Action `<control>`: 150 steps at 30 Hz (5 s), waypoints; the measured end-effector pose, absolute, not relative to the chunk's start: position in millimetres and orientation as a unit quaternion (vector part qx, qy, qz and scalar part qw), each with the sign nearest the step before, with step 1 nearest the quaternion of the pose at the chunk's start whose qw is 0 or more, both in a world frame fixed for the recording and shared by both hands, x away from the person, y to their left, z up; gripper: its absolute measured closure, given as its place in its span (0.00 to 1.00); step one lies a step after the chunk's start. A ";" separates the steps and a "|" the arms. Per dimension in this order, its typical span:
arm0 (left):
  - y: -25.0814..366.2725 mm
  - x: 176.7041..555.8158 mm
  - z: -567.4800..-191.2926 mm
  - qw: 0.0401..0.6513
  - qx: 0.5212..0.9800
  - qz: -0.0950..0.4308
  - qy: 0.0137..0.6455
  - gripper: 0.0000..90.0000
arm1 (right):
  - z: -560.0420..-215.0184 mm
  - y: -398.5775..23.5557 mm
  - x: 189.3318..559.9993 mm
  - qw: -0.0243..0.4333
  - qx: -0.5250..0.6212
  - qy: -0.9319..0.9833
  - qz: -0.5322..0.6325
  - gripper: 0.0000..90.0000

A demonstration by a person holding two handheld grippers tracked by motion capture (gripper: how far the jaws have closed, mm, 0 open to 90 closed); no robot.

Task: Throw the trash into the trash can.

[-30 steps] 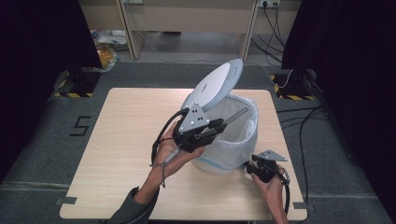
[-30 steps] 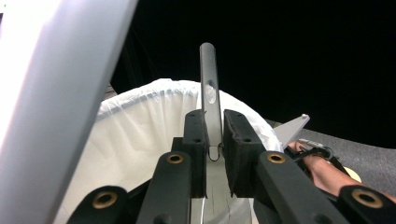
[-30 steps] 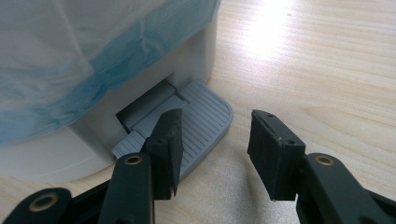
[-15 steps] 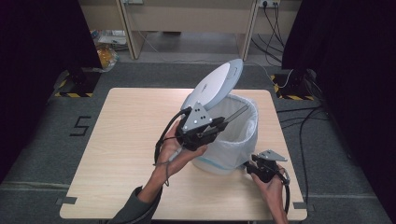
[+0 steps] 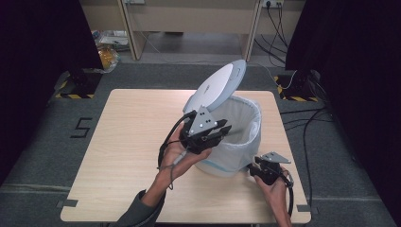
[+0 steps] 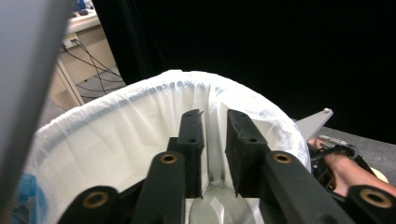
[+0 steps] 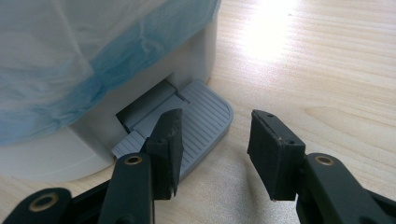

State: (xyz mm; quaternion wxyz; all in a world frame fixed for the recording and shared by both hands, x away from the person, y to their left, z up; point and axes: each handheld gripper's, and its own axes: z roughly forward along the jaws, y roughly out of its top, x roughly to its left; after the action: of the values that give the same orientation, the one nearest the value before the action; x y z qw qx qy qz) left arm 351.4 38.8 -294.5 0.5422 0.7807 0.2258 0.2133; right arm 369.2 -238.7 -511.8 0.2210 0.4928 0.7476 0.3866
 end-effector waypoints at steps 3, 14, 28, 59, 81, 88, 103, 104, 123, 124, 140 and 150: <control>40.2 349.1 -294.0 0.545 0.780 0.210 0.224 0.83 | -511.9 -238.8 369.3 0.221 0.493 0.748 0.387 0.61; 48.8 340.9 -293.3 0.559 0.781 0.172 0.221 0.72 | -511.7 -238.4 369.0 0.222 0.493 0.748 0.386 0.61; 63.6 317.5 -302.0 0.554 0.789 0.160 0.213 0.60 | -511.6 -238.3 369.0 0.222 0.493 0.748 0.385 0.61; 165.9 324.6 -359.9 0.524 0.774 0.214 0.284 0.52 | -511.6 -238.2 369.1 0.222 0.493 0.748 0.385 0.61; 218.0 340.7 -425.2 0.501 0.753 0.217 0.367 0.34 | -511.6 -238.0 368.9 0.222 0.493 0.748 0.385 0.61; 228.5 344.6 -440.7 0.498 0.751 0.212 0.378 0.25 | -511.6 -238.1 368.9 0.223 0.492 0.748 0.385 0.61; 247.8 359.4 -485.8 0.462 0.762 0.195 0.410 0.21 | -511.6 -238.0 368.9 0.223 0.493 0.748 0.385 0.61; 248.6 361.8 -491.3 0.448 0.767 0.197 0.414 0.21 | -511.6 -238.1 368.9 0.223 0.493 0.748 0.385 0.61; 257.6 377.5 -514.3 0.402 0.779 0.191 0.441 0.20 | -511.6 -238.0 368.9 0.223 0.492 0.748 0.385 0.61; 258.1 378.1 -516.1 0.397 0.781 0.188 0.443 0.20 | -511.5 -238.0 368.9 0.223 0.492 0.748 0.385 0.61; 257.3 381.8 -524.2 0.362 0.789 0.191 0.459 0.16 | -511.4 -237.7 368.9 0.225 0.489 0.750 0.384 0.61; 257.3 381.8 -524.2 0.362 0.789 0.191 0.459 0.16 | -511.2 -237.4 368.9 0.225 0.490 0.750 0.383 0.61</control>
State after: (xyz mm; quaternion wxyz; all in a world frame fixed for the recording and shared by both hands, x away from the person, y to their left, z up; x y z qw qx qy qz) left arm 381.8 257.3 -524.2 0.3619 0.7886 0.4590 0.1909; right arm 368.9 -237.4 -511.2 0.2253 0.4897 0.7502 0.3829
